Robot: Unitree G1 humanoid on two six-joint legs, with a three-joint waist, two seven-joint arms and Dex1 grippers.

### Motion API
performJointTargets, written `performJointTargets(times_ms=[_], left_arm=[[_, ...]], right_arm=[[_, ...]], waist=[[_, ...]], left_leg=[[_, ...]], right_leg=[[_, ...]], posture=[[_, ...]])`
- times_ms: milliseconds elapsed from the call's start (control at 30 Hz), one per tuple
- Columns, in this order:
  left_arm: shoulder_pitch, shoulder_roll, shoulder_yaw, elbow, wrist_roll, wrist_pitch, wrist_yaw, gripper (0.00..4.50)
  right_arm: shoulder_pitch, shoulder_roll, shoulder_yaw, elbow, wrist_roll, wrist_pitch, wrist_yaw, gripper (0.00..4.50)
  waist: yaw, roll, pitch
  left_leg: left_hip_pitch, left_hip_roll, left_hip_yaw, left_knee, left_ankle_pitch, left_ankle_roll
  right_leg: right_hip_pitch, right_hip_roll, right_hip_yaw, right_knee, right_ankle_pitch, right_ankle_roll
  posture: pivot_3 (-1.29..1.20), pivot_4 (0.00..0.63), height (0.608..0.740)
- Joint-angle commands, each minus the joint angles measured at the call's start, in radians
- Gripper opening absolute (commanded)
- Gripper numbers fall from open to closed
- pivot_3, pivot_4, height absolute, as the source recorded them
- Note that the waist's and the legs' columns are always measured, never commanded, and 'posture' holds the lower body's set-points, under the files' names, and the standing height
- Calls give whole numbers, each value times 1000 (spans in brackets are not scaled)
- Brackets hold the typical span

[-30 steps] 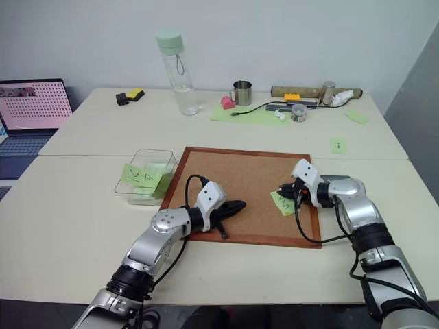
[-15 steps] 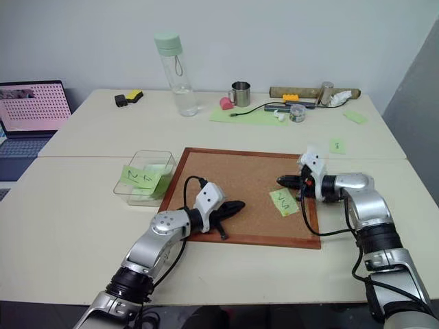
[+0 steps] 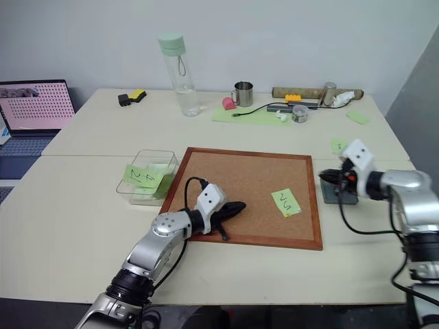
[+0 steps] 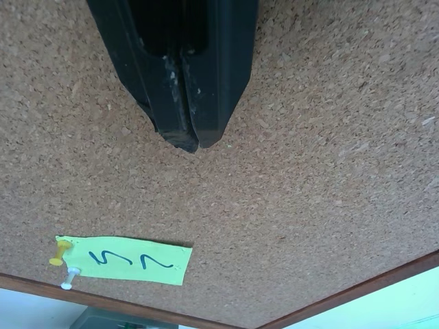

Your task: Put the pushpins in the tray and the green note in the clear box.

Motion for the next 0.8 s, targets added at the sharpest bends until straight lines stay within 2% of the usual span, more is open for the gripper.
performJointTargets(times_ms=[33,167,433,633,700,800], left_arm=[[25,15,-24,38,20,31,-21,0],[18,17,-25,41,23,29,-25,0],[17,23,-18,37,24,31,-25,0],[28,28,-14,32,24,31,-22,0],[29,28,-13,32,23,32,-20,0],[29,27,-10,34,21,31,-17,0]], right_arm=[[23,-22,12,62,-68,-87,-45,36],[12,7,20,121,-94,-115,-85,36],[-31,36,21,179,-113,-144,-116,1512],[3,5,-16,16,-35,-121,-25,2635],[39,-9,-9,-80,1,-93,27,2635],[77,5,20,-191,13,-60,29,2635]], waist=[[-3,2,-1],[-3,3,-2],[-2,3,-2],[-3,3,-2],[-3,3,-2],[-3,2,-2]], left_leg=[[1,0,0,0,0,0],[3,0,2,0,0,0],[2,0,2,0,0,0],[2,0,2,0,0,0],[2,0,2,0,0,0],[2,0,1,0,0,0]], right_leg=[[1,0,0,0,0,0],[2,0,2,1,0,0],[2,0,2,1,0,0],[2,0,2,1,0,0],[2,1,2,1,0,0],[2,1,2,0,0,0]], posture=[[0,150,740],[0,150,740],[0,150,740],[0,150,740],[0,150,740],[0,150,740]])
